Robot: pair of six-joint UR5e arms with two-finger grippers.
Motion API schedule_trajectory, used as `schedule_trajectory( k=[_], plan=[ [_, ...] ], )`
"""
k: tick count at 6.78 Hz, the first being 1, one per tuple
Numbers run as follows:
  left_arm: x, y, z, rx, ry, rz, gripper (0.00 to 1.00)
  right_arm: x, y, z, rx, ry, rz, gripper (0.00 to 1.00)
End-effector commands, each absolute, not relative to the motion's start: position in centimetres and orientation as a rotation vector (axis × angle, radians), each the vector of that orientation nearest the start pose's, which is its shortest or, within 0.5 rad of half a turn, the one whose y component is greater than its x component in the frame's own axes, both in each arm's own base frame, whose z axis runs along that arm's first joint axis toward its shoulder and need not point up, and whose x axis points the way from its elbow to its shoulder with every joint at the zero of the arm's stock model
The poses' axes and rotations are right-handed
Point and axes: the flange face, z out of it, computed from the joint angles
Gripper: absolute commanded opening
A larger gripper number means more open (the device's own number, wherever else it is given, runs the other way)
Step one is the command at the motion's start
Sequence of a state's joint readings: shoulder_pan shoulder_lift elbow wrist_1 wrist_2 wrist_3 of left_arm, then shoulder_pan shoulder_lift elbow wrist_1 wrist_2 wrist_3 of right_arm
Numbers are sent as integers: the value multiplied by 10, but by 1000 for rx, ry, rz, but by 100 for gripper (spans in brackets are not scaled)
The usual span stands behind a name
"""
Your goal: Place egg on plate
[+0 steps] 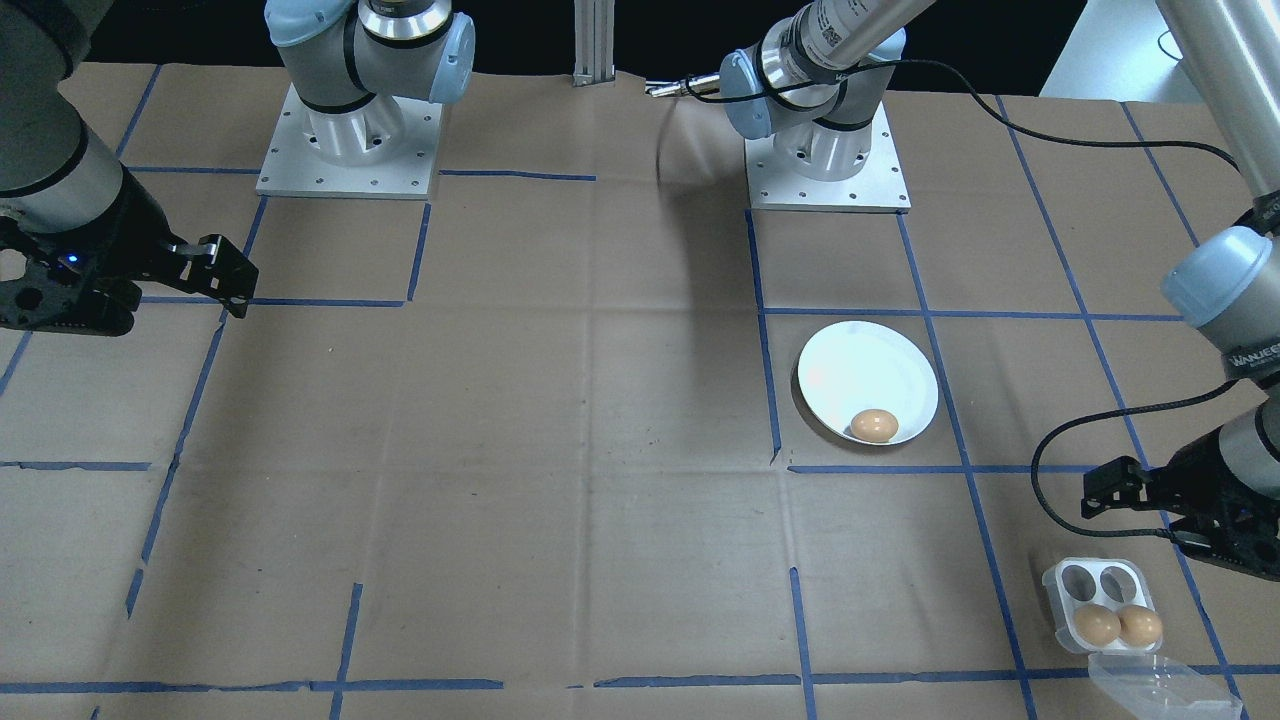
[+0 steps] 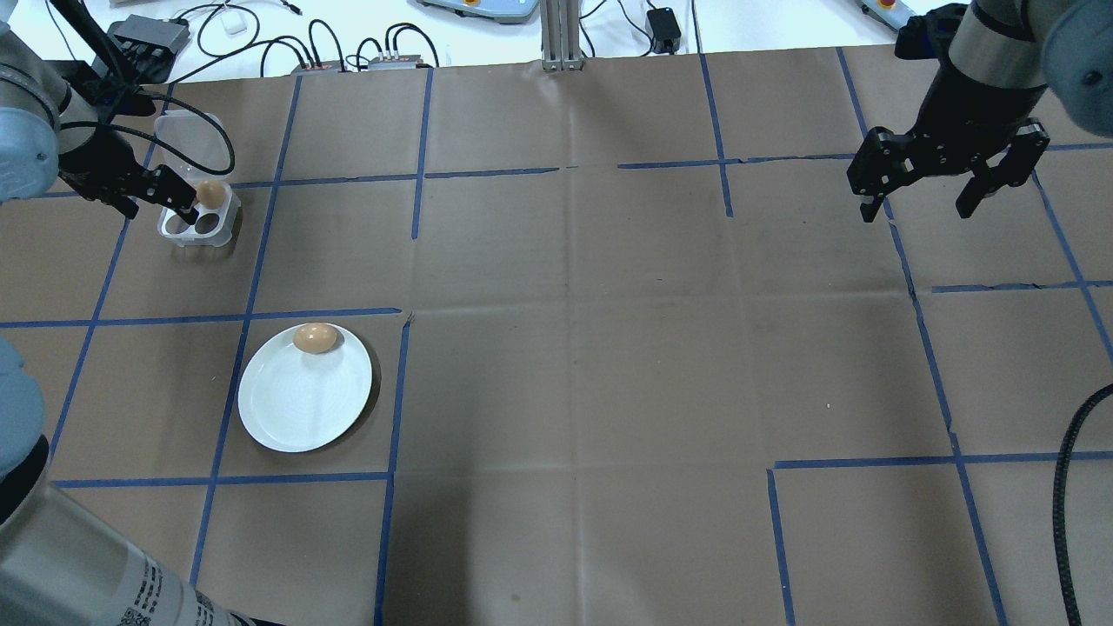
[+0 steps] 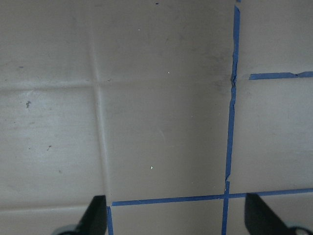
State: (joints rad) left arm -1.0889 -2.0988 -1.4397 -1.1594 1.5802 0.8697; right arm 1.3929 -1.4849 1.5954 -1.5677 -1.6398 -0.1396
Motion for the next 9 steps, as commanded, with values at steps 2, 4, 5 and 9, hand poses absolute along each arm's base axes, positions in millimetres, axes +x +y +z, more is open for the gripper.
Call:
schedule_trajectory(
  k=[2, 4, 5, 9],
  plan=[
    [212, -678, 274, 1183, 2873, -17, 98, 33, -528, 433, 55, 3185, 196, 100],
    [229, -715, 260, 1521, 2692, -48, 97, 33, -528, 433, 55, 3185, 196, 100],
    [231, -729, 257, 1529, 2676, -55, 95, 33, -528, 433, 55, 3185, 196, 100],
    [232, -740, 228, 1642, 2609, -77, 94, 33, -528, 433, 55, 3185, 196, 100]
  ],
)
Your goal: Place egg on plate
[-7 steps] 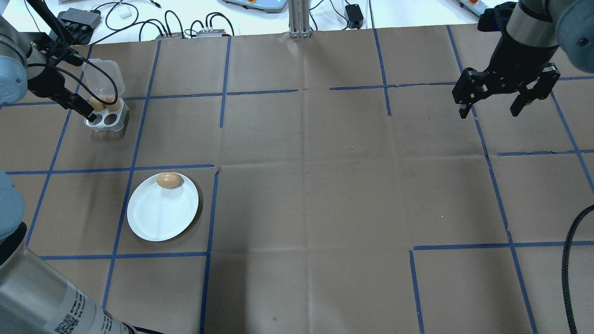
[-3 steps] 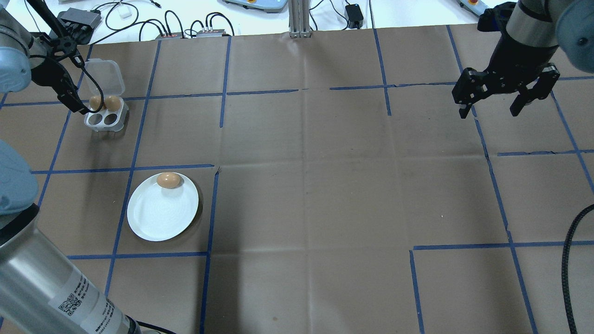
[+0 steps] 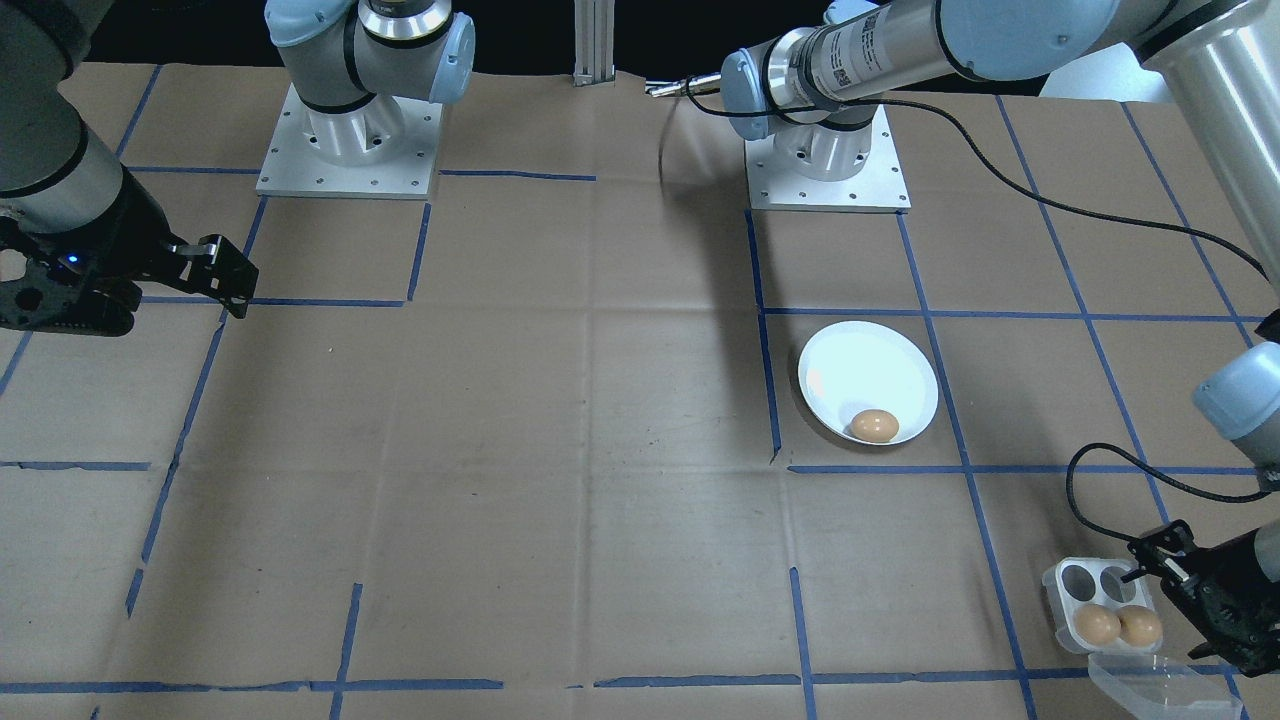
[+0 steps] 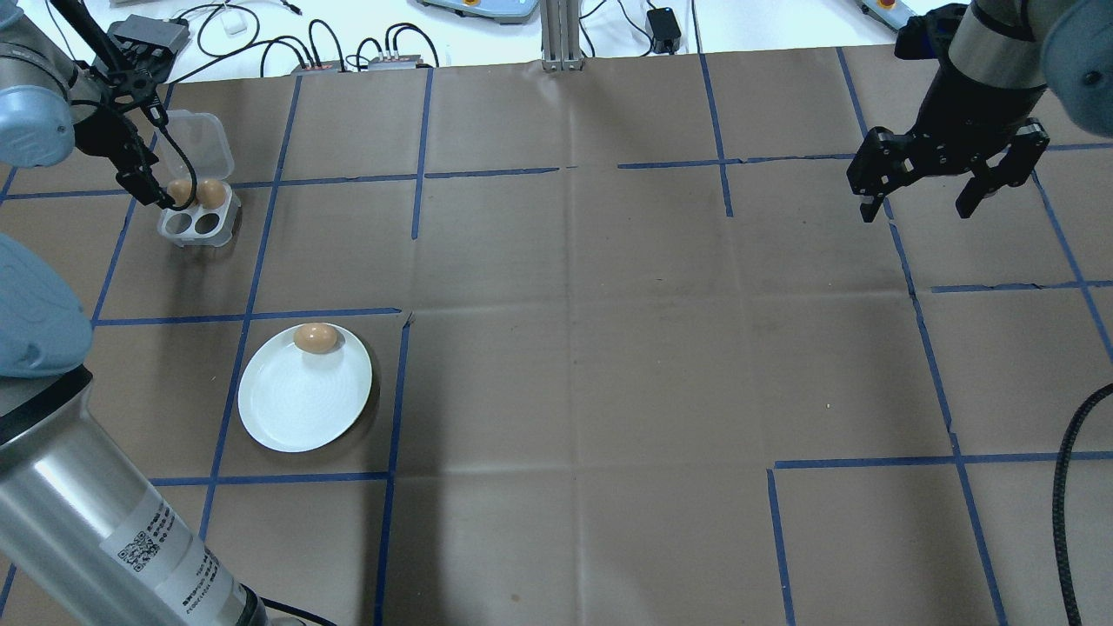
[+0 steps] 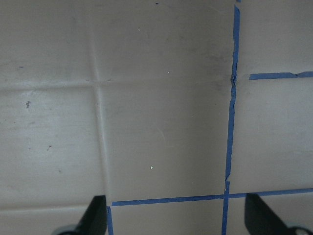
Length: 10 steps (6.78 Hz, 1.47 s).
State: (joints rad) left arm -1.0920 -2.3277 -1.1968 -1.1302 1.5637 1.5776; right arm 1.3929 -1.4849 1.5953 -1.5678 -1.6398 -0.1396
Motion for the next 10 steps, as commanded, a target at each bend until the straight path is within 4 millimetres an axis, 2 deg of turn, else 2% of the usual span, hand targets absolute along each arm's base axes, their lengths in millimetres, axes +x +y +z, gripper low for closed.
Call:
schedule_trajectory(
  k=[1, 2, 4, 7, 9, 10],
  plan=[
    [229, -742, 220, 1669, 2621, -119, 94, 33, -528, 433, 55, 3185, 196, 100],
    [229, -745, 210, 1677, 2621, -125, 94, 33, -528, 433, 55, 3185, 196, 100],
    [229, -745, 208, 1682, 2620, -122, 94, 33, -528, 433, 55, 3185, 196, 100],
    [230, -744, 208, 1680, 2621, -122, 78, 33, -528, 433, 55, 3185, 196, 100],
    [230, -744, 208, 1680, 2621, -120, 60, 33, -528, 433, 55, 3185, 196, 100],
    [230, -744, 209, 1679, 2619, -119, 48, 33, -528, 433, 55, 3185, 196, 100]
  ],
)
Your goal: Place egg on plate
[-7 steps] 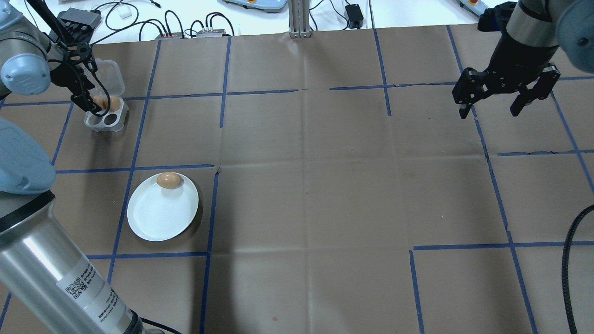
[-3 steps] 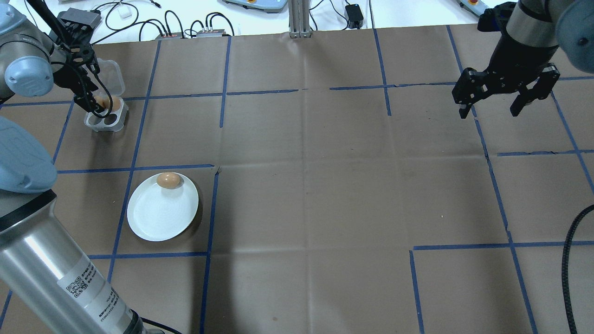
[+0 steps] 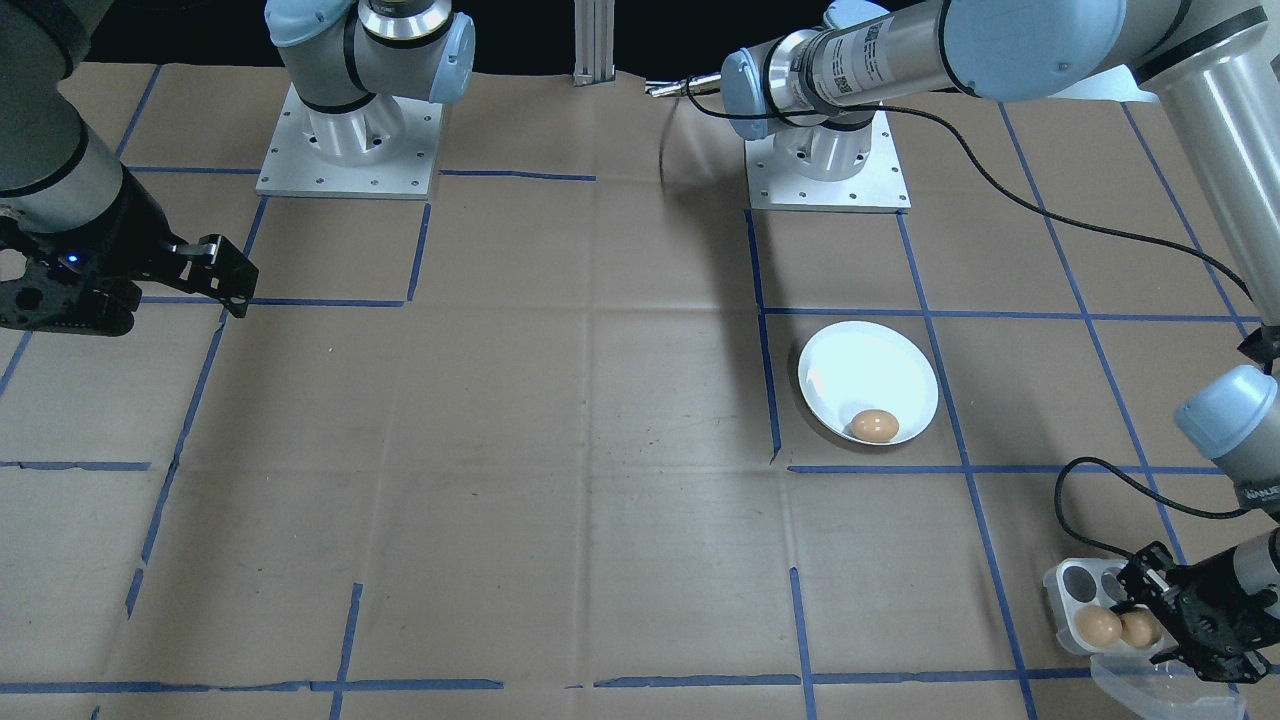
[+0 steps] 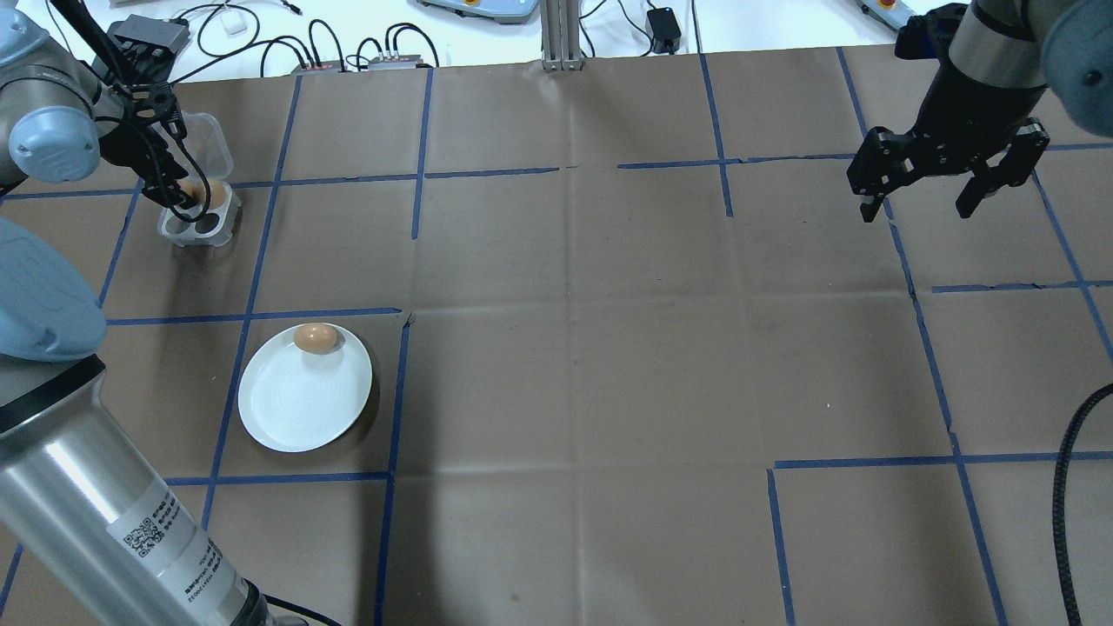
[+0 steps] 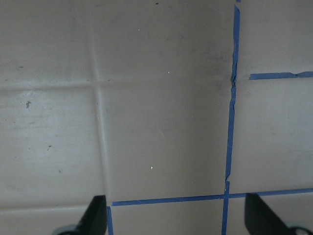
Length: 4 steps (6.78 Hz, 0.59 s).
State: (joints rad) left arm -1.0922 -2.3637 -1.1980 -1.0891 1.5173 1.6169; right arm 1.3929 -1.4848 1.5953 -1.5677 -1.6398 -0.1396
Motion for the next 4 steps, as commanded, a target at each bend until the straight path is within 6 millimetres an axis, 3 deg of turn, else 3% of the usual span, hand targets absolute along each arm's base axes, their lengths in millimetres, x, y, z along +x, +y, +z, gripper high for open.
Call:
schedule_trajectory(
  k=[1, 2, 3, 4],
  plan=[
    [230, -744, 208, 1674, 2622, -114, 29, 33, -528, 433, 55, 3185, 196, 100],
    [228, -744, 212, 1657, 2626, -115, 8, 33, -528, 433, 55, 3185, 196, 100],
    [228, -744, 226, 1646, 2615, -133, 0, 33, -528, 433, 55, 3185, 196, 100],
    [227, -743, 238, 1641, 2605, -147, 0, 33, -528, 433, 55, 3185, 196, 100]
  ],
)
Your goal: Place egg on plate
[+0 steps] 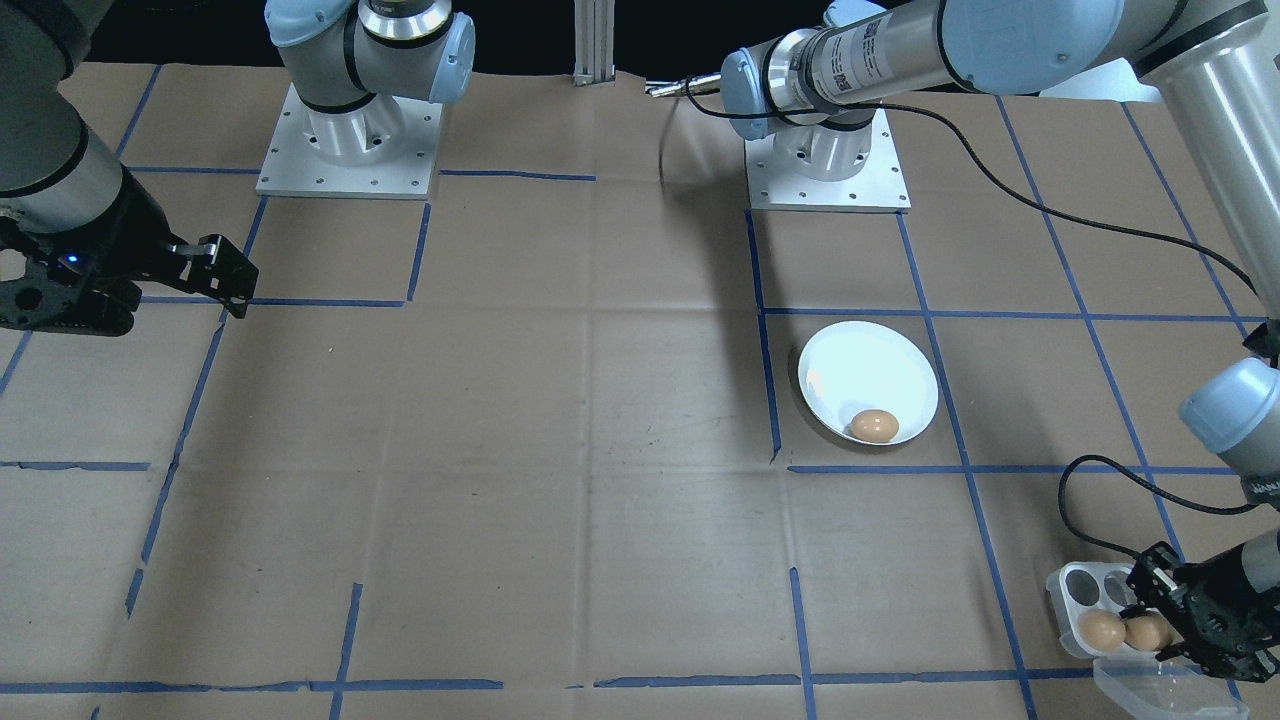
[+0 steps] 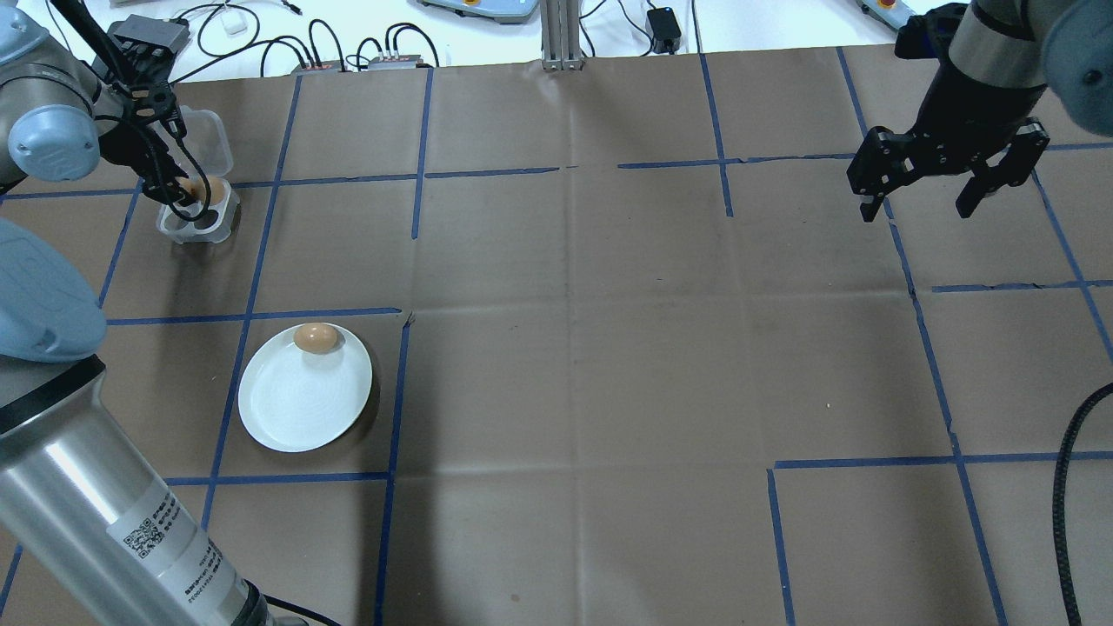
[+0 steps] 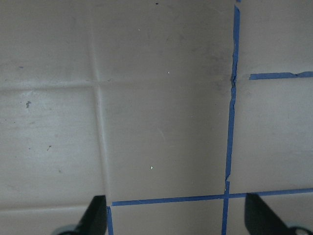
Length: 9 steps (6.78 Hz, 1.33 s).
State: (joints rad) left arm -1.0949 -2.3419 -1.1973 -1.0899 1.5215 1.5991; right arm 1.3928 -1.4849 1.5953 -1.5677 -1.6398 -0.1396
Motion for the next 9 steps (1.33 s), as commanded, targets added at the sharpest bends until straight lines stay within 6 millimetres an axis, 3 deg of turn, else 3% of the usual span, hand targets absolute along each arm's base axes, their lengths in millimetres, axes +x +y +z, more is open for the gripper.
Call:
schedule_trajectory(
  k=[1, 3, 4, 6, 7, 8, 9],
  plan=[
    [224, -737, 262, 1632, 2595, -154, 0, 33, -528, 433, 55, 3185, 196, 100],
    [205, -707, 299, 1562, 2728, -92, 0, 33, -528, 433, 55, 3185, 196, 100],
    [187, -679, 304, 1413, 2878, -26, 0, 33, -528, 433, 55, 3185, 196, 100],
    [117, -601, 315, 1054, 3072, 58, 0, 33, -528, 433, 55, 3185, 196, 100],
    [89, -558, 300, 897, 3147, 129, 0, 33, -528, 433, 55, 3185, 196, 100],
    [63, -521, 267, 751, 3265, 153, 0, 33, -528, 433, 55, 3185, 196, 100],
    [51, -502, 238, 678, 3293, 116, 0, 33, -528, 433, 55, 3185, 196, 100]
  ],
)
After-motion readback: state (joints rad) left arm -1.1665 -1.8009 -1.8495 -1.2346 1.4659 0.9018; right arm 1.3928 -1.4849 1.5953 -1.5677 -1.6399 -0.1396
